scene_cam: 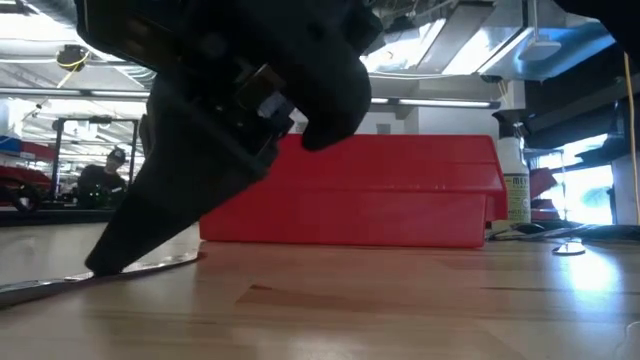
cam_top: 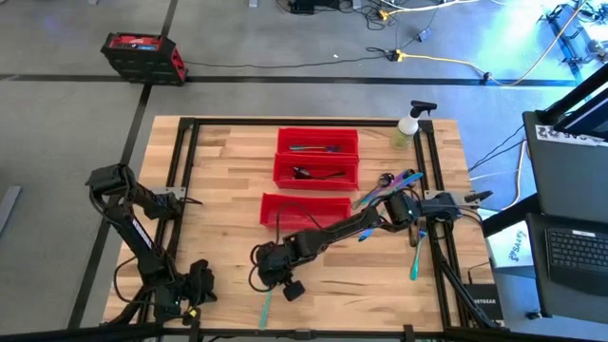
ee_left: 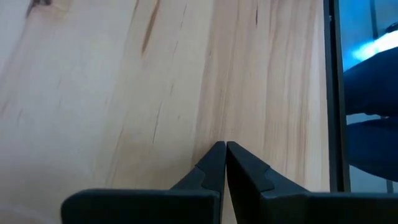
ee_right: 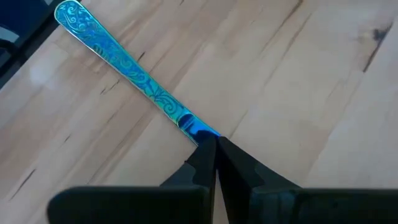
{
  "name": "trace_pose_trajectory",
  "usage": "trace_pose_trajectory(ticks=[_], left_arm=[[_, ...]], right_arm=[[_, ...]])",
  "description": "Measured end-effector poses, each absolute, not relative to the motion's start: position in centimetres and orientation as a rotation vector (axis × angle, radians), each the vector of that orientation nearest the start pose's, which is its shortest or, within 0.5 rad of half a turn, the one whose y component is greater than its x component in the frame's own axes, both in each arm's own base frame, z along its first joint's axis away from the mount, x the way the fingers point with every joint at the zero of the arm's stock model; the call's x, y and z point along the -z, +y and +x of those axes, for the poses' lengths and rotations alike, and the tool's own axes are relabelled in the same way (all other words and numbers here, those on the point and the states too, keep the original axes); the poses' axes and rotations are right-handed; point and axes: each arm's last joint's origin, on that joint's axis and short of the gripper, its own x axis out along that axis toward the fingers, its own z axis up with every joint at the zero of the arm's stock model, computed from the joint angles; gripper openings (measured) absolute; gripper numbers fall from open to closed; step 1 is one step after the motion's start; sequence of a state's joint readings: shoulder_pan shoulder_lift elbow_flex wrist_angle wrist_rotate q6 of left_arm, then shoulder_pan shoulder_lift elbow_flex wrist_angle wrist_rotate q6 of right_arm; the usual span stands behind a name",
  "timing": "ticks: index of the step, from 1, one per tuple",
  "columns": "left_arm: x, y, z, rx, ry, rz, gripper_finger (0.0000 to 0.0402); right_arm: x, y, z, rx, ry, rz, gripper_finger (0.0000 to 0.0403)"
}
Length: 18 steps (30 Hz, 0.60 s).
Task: Sort silverware
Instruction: Put the purple table knife into the bottom red bin
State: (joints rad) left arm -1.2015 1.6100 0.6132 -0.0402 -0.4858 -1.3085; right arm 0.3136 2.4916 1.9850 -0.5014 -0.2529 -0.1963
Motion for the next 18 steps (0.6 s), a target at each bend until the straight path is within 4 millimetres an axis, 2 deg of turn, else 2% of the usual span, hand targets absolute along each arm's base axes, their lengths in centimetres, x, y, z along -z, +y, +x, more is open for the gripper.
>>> trace_pose_trajectory(ticks=[5, 9, 12, 18], left_arm=[[-11.4, -23.9, 10.7, 0.089, 0.933, -0.415, 0.0000], [-11.4, -23.9, 10.7, 0.080, 0.935, -0.432, 0.0000], [-11.4, -23.9, 10.7, 0.079, 0.935, -0.435, 0.0000], [-11.4, -23.9, 10.7, 0.077, 0.935, -0.438, 0.0000]], right_arm=[[-12.2, 16.2, 50.3, -0.707, 0.917, -0.176, 0.0002], [-14.0, 16.5, 50.8, -0.761, 0.860, -0.274, 0.0024], [-15.1, 16.6, 51.1, -0.793, 0.798, -0.330, 0.0060], [-15.1, 16.3, 51.0, -0.905, 0.732, -0.483, 0.0160]])
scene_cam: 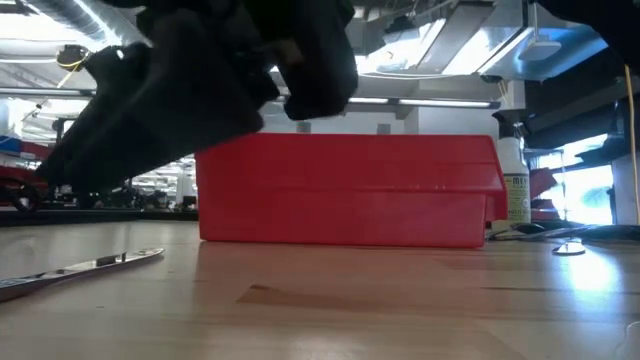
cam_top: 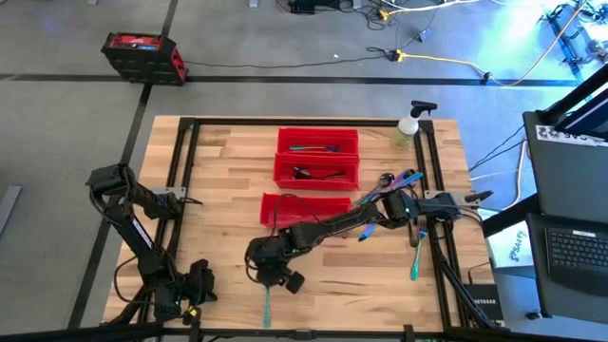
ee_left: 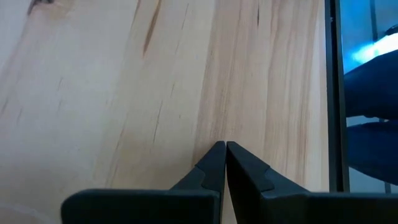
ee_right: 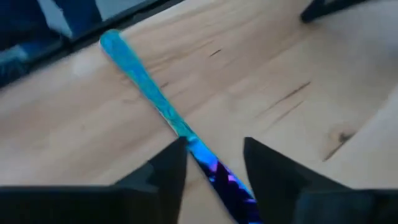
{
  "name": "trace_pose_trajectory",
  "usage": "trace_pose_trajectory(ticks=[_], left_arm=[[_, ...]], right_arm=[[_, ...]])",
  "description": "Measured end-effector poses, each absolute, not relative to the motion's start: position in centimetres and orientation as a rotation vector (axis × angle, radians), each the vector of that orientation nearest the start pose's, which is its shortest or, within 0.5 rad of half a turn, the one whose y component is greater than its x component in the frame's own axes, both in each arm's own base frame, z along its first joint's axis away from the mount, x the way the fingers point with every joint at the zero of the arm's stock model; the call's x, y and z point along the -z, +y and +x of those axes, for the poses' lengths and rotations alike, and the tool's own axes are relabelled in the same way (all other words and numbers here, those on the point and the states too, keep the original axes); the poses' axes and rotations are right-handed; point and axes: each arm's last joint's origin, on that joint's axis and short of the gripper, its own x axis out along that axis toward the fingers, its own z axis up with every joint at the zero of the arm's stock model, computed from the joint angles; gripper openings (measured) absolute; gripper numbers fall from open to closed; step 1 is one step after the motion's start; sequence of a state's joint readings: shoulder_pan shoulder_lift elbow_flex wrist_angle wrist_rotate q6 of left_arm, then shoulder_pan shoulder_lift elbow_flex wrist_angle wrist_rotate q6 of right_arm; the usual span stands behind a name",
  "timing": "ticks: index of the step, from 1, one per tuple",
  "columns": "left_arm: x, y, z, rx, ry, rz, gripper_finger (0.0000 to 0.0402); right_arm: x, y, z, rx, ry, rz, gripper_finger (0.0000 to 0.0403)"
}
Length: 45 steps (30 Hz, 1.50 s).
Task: Sort silverware
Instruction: Put the purple table knife into the bottom red bin
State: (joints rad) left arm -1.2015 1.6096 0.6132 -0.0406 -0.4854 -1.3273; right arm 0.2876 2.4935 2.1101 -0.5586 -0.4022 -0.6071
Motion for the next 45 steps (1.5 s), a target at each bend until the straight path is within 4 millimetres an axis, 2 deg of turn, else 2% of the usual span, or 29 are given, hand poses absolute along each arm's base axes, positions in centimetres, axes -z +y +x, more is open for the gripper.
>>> trace_pose_trajectory(ticks=[3, 6, 10, 14, 21, 31, 37, 45], left_arm=[[-11.4, -23.9, 10.7, 0.075, 0.933, -0.437, 0.0000], [-11.4, -23.8, 10.7, 0.067, 0.919, -0.435, 0.0000], [-11.4, -23.7, 10.8, 0.045, 0.890, -0.428, 0.0000], [-11.4, -23.6, 10.8, 0.035, 0.872, -0.425, 0.0000], [-11.3, -23.3, 11.0, 0.008, 0.871, -0.409, 0.0000], [-11.3, -23.0, 11.7, -0.016, 0.866, -0.413, 0.0000], [-11.3, -22.9, 11.8, -0.020, 0.865, -0.416, 0.0000], [-11.3, -22.9, 11.8, -0.021, 0.864, -0.418, 0.0000]], right_arm=[[-15.0, 17.0, 50.7, -0.977, 0.682, -0.616, 0.0204], [-15.0, 17.3, 50.5, -1.037, 0.622, -0.737, 0.0225], [-15.0, 17.1, 50.7, -1.037, 0.571, -0.887, 0.0224], [-15.3, 16.8, 51.4, -0.995, 0.516, -0.901, 0.0203], [-13.3, 16.1, 52.1, -0.969, 0.559, -0.780, 0.0174], [-12.4, 13.4, 52.7, -0.952, 0.646, -0.547, 0.0143], [-11.9, 12.6, 52.0, -0.954, 0.772, -0.487, 0.0115], [-11.9, 12.5, 50.9, -0.983, 0.889, -0.441, 0.0077]])
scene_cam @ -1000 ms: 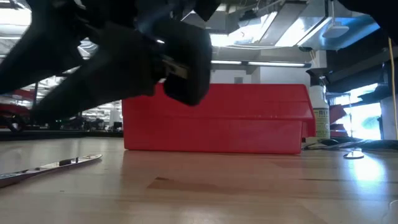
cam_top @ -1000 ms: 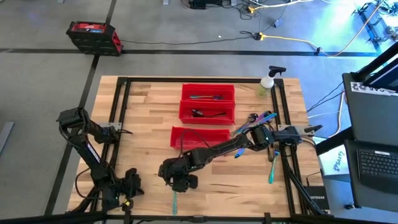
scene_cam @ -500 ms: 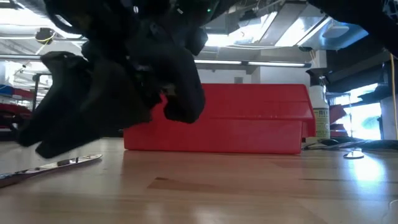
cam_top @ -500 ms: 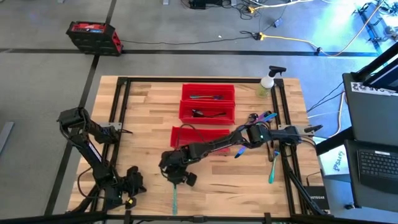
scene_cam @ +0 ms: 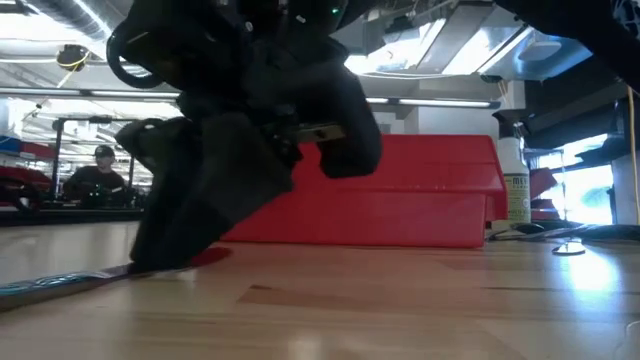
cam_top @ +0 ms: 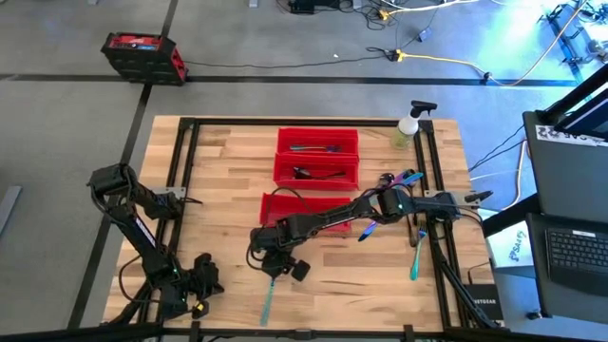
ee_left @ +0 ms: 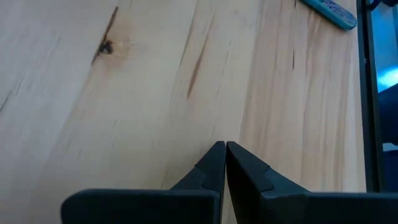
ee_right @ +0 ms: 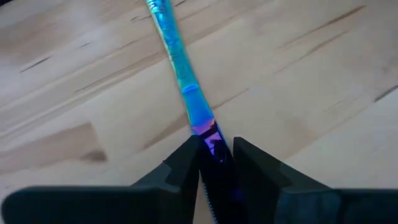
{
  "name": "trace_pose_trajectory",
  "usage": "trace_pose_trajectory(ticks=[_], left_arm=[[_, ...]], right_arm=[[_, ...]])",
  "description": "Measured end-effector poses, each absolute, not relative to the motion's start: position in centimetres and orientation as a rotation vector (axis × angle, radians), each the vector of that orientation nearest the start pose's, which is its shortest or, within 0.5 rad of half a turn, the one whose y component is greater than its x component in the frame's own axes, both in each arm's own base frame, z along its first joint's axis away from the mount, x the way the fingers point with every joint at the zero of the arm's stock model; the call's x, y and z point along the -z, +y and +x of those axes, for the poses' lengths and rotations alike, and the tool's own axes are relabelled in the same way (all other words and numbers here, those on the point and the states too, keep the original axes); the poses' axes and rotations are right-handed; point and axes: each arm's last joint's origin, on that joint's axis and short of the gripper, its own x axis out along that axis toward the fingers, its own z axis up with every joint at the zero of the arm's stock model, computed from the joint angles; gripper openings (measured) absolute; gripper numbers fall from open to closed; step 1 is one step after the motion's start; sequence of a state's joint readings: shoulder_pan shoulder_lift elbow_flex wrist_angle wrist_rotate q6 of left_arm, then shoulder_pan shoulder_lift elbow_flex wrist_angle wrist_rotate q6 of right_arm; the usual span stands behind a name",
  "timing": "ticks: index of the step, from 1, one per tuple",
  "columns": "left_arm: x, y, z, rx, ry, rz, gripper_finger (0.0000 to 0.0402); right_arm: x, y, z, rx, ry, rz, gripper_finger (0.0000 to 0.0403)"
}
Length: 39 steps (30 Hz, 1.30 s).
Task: Sort silverware
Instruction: Put the purple table knife into the bottom red bin
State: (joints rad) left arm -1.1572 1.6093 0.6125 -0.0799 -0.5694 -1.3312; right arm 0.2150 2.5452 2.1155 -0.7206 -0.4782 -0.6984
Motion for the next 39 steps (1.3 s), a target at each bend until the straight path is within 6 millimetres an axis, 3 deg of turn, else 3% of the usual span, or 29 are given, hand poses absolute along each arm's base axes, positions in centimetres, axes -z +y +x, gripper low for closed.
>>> trace_pose_trajectory(ticks=[8, 19, 23, 27, 32, 37, 39], left_arm=[[-11.3, -22.9, 11.8, -0.021, 0.864, -0.418, 0.0000], [-11.7, -23.5, 12.0, 0.035, 0.825, -0.426, 0.0000], [-12.3, -24.0, 12.5, 0.065, 0.719, -0.407, 0.0008], [-14.0, -24.8, 13.6, 0.028, 0.515, -0.498, 0.0042], [-15.3, -25.2, 14.8, 0.015, 0.410, -0.489, 0.0103], [-15.8, -26.5, 17.4, 0.020, 0.372, -0.371, 0.0168], [-15.7, -27.2, 18.5, 0.017, 0.365, -0.287, 0.0187]], right_arm=[[-12.1, 12.9, 50.1, -1.005, 0.957, -0.443, 0.0069], [-14.0, 13.9, 49.4, -0.982, 0.967, -0.433, 0.0146], [-15.4, 14.1, 49.6, -0.978, 0.903, -0.435, 0.0171], [-15.6, 14.7, 49.2, -1.036, 0.904, -0.395, 0.0176], [-15.7, 16.4, 48.3, -1.085, 0.919, -0.427, 0.0139], [-16.0, 17.6, 47.5, -1.126, 0.943, -0.402, 0.0024], [-16.4, 18.0, 47.1, -1.124, 0.963, -0.415, 0.0012]])
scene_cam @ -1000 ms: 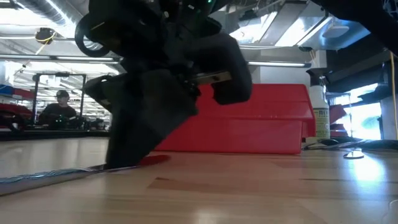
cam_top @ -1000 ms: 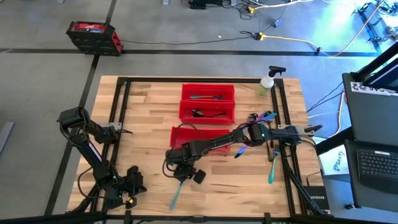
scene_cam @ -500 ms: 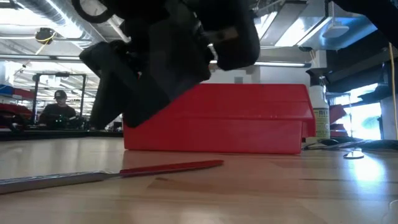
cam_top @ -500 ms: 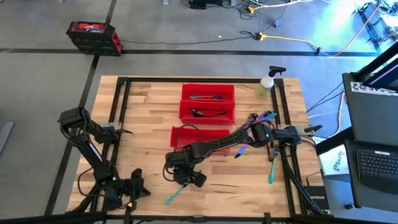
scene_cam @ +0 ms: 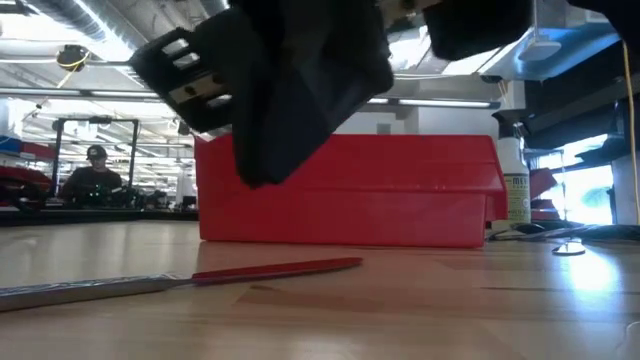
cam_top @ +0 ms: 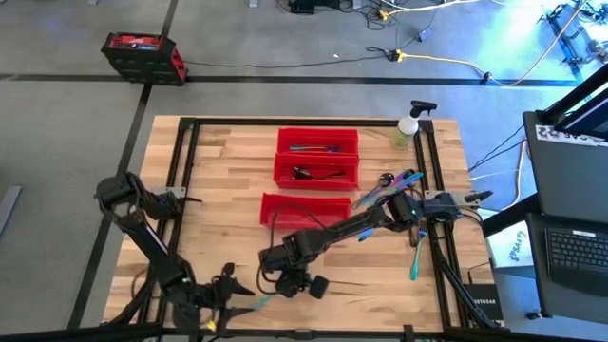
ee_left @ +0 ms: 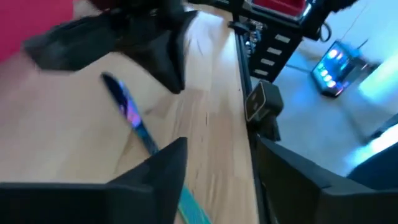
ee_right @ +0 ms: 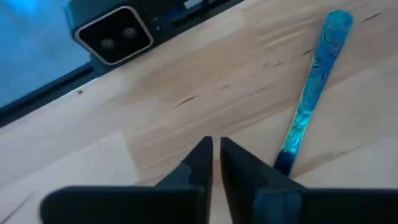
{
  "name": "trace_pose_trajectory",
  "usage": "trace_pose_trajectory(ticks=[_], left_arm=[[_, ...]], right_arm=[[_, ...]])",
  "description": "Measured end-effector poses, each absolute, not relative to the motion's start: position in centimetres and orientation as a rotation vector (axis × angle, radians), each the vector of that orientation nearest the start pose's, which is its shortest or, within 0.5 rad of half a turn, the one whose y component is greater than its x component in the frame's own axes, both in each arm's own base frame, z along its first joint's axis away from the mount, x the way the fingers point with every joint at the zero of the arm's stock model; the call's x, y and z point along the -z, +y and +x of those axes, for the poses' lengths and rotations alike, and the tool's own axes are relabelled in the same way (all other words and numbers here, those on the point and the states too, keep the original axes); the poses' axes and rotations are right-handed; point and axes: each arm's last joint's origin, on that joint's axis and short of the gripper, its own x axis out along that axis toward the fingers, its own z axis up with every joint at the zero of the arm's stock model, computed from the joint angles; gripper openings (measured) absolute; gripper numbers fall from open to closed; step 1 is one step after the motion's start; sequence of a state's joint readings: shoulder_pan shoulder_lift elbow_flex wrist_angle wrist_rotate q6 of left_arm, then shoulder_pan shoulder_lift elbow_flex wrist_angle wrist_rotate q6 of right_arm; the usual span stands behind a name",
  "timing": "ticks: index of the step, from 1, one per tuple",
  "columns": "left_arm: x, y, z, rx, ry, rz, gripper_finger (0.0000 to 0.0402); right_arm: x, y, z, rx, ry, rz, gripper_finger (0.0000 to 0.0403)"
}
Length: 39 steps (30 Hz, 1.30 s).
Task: Sort silverware
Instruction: Put the purple table knife into the bottom red bin
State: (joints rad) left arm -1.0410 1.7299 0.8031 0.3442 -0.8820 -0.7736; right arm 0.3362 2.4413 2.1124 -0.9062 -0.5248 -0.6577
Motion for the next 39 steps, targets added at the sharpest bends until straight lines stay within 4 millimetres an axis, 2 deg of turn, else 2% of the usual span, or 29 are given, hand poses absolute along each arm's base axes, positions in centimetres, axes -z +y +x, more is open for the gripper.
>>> trace_pose_trajectory(ticks=[3, 7, 12, 16, 22, 26, 29, 33, 37, 39], left_arm=[[-14.7, -28.1, 19.9, -0.040, 0.357, -0.215, 0.0196], [-13.9, -29.2, 21.1, -0.125, 0.310, -0.230, 0.0195], [-14.6, -30.4, 21.2, -0.171, 0.245, -0.293, 0.0152], [-14.7, -30.9, 21.3, -0.179, 0.228, -0.303, 0.0132], [-13.0, -31.3, 22.0, -0.202, 0.243, -0.333, 0.0129], [-12.7, -32.2, 22.2, -0.191, 0.243, -0.289, 0.0129], [-13.1, -33.1, 22.1, -0.211, 0.206, -0.250, 0.0129], [-13.3, -33.1, 22.1, -0.260, 0.176, -0.225, 0.0129], [-12.7, -32.7, 21.9, -0.274, 0.207, -0.229, 0.0129], [-12.4, -32.6, 21.7, -0.271, 0.227, -0.229, 0.0129]], right_arm=[[-16.5, 18.1, 46.6, -1.108, 1.014, -0.404, 0.0007], [-16.3, 17.8, 45.8, -1.098, 1.126, -0.394, 0.0001], [-17.0, 17.5, 44.5, -1.194, 1.187, -0.275, 0.0000], [-18.5, 17.4, 43.1, -1.189, 1.170, -0.334, 0.0000], [-19.7, 16.3, 40.7, -1.106, 1.035, -0.363, 0.0000], [-19.1, 15.2, 38.4, -0.944, 0.875, -0.366, 0.0000], [-18.3, 14.5, 37.0, -0.826, 0.656, -0.309, 0.0000], [-17.1, 14.0, 35.8, -0.740, 0.381, -0.192, 0.0000], [-15.2, 13.4, 35.4, -0.672, 0.425, -0.163, 0.0000], [-14.9, 13.5, 35.5, -0.677, 0.435, -0.184, 0.0000]])
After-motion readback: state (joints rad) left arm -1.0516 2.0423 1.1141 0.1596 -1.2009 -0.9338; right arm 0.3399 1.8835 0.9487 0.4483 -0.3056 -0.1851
